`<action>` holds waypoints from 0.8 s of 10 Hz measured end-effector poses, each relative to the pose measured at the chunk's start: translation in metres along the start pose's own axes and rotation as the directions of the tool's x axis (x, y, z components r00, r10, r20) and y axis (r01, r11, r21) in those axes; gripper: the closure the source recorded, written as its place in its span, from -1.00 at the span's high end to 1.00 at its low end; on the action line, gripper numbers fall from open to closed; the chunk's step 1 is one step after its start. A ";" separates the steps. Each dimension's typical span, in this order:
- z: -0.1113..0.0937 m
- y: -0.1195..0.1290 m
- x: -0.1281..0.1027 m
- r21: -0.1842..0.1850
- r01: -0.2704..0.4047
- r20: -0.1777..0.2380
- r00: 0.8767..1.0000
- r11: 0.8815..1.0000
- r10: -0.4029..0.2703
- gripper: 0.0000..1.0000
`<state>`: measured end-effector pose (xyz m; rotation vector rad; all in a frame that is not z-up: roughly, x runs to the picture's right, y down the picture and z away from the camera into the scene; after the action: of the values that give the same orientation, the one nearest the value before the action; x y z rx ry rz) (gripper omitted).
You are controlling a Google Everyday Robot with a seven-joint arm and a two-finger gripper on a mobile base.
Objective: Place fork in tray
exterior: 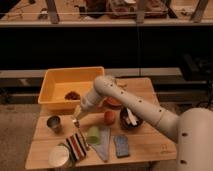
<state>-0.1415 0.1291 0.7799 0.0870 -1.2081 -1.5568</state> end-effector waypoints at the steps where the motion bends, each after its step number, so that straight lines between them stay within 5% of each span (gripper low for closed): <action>1: -0.007 -0.001 0.002 -0.005 -0.005 -0.008 1.000 1.000 0.004 -1.00; 5: -0.051 -0.005 0.014 -0.008 -0.028 -0.070 0.997 1.000 0.028 -1.00; 8: -0.082 -0.004 0.028 0.034 -0.073 -0.158 0.984 0.997 0.078 -1.00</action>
<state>-0.1048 0.0556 0.7526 0.1791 -1.0953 -1.4385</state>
